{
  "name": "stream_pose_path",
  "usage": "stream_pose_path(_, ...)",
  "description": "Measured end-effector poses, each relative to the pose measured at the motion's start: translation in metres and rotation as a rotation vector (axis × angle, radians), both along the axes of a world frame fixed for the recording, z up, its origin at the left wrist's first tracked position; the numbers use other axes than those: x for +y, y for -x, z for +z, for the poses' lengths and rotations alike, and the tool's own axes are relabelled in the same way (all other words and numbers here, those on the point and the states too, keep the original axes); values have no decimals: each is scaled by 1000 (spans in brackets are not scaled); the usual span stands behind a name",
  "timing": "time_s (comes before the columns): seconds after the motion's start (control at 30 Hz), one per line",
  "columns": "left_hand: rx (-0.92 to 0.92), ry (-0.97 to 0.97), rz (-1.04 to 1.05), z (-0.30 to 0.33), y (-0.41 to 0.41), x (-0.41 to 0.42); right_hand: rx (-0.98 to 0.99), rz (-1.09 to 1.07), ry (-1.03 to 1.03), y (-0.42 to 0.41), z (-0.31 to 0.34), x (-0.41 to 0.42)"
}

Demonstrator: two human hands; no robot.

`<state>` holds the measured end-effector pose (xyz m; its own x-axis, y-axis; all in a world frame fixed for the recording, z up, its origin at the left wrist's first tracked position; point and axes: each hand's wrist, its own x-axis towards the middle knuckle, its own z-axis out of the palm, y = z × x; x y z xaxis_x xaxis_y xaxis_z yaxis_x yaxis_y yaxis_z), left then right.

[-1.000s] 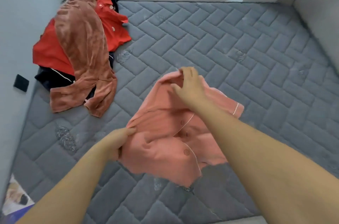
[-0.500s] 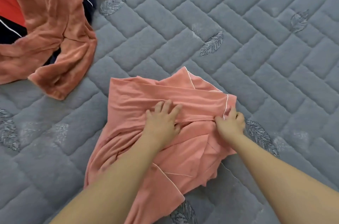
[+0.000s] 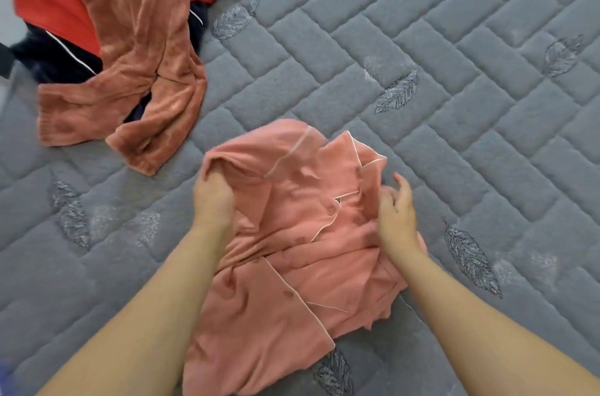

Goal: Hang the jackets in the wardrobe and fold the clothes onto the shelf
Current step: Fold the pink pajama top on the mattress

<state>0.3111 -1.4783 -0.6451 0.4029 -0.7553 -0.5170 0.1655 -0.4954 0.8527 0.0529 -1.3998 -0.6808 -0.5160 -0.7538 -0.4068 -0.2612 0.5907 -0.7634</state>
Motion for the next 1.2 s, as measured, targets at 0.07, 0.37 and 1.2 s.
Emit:
stream_pose_path(0.07, -17, -155, 349, 6, -79, 4, 97, 177, -85, -6, 6, -1)
stream_pose_path(0.37, -940, -74, -602, -39, -26, 8, 67, 216, -458, 20, -21, -25)
stream_pose_path(1.2, -1206, 135, -1263, -41, 30, -34, 733, 1495, -268, -2, 27, -63)
